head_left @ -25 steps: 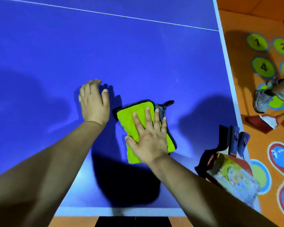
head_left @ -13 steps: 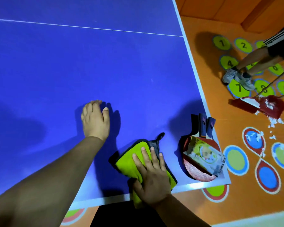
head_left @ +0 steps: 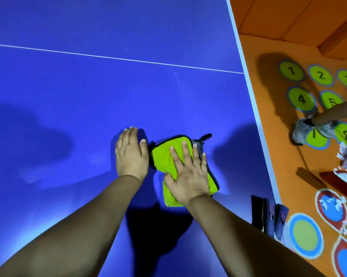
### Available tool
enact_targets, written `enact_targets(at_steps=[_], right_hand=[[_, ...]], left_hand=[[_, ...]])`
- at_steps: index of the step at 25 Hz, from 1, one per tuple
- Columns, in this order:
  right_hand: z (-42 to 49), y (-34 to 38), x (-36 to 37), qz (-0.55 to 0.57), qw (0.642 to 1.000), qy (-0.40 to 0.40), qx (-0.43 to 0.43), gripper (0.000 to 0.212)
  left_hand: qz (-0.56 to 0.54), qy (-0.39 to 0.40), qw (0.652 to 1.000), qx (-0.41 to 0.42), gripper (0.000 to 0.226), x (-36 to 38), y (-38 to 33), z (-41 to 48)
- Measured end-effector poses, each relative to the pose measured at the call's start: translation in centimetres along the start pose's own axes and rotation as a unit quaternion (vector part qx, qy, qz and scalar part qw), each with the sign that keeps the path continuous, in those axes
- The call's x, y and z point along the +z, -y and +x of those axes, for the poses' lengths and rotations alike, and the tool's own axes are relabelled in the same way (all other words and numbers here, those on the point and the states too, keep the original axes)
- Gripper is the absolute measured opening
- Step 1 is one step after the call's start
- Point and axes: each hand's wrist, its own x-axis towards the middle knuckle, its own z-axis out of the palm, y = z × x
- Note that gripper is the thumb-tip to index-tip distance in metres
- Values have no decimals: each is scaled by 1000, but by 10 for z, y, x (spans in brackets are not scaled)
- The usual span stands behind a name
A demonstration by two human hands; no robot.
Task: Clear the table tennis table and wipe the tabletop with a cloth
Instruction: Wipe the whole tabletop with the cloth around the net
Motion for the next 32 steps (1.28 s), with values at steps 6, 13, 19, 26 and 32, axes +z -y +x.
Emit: enact_targets(at_steps=[6,13,19,26,32], right_hand=[[147,-12,-26,-6,999,20,-39,75],[298,-11,-42,-3,998,1,-59,72],[382,-35,-60,-4,996,9,-85,68],[325,-102,-57,20,1000,3,21,68],[206,-93,-32,-4,999,-2,47,72]], left_hand=[[55,-21,998,-35,55,36,-23,75],[208,-48,977,-28,53,54,-24,87],[204,-70,976,-27,54,54,-24,88],[209,-73,975,-23,55,56,-27,87],[199,-67,978,-20,55,55,-26,85]])
